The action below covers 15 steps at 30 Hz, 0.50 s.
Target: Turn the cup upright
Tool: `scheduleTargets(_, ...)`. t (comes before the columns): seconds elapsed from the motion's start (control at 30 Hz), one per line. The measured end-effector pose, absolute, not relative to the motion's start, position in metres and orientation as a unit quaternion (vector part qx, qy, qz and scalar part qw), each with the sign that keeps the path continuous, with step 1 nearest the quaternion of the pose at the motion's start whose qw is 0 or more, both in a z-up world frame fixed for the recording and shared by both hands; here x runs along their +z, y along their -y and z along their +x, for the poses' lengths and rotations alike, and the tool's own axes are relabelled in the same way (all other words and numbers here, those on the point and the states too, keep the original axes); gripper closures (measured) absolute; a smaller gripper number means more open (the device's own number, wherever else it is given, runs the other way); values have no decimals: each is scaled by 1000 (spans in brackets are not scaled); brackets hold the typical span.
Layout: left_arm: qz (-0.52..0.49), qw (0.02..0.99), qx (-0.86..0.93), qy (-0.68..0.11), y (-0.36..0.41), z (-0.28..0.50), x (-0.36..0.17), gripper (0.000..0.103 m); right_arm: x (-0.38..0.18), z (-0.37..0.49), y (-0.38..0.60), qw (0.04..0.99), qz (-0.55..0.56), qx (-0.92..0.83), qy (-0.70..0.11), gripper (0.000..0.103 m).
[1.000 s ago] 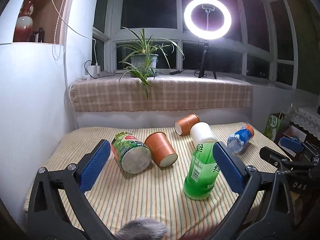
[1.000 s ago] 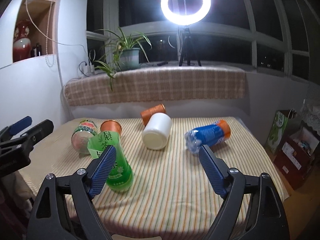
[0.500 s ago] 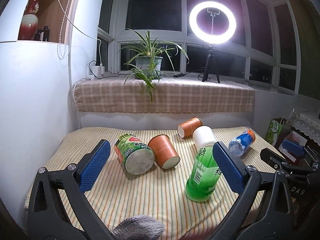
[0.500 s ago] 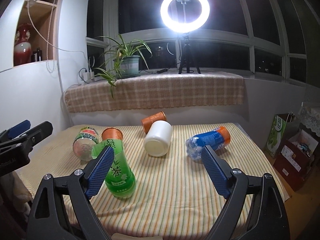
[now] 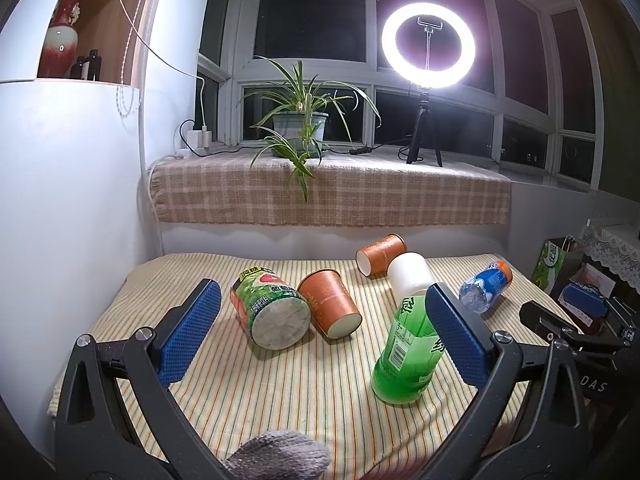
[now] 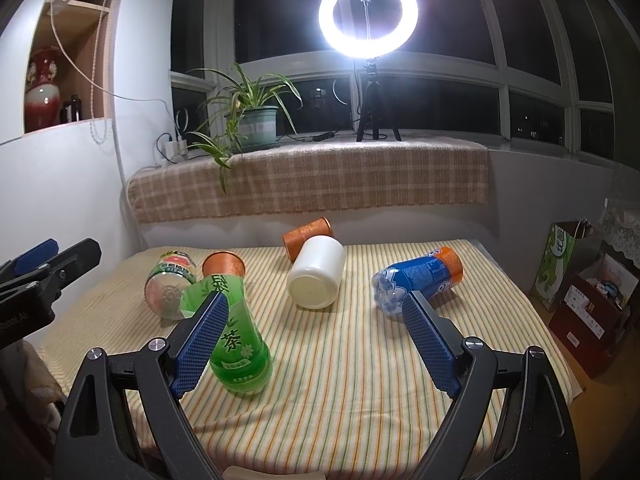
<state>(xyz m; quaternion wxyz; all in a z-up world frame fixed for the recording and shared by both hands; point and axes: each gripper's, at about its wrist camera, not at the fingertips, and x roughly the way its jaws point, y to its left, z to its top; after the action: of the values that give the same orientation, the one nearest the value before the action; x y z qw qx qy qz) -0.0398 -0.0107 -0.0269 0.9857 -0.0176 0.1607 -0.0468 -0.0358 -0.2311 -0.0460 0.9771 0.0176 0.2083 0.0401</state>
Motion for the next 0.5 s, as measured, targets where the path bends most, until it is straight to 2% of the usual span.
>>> scheduleTargets(0.5,-16,986,-44,-162,8,-37,-28,0,-52,-30,229,974,19,47,-221,14)
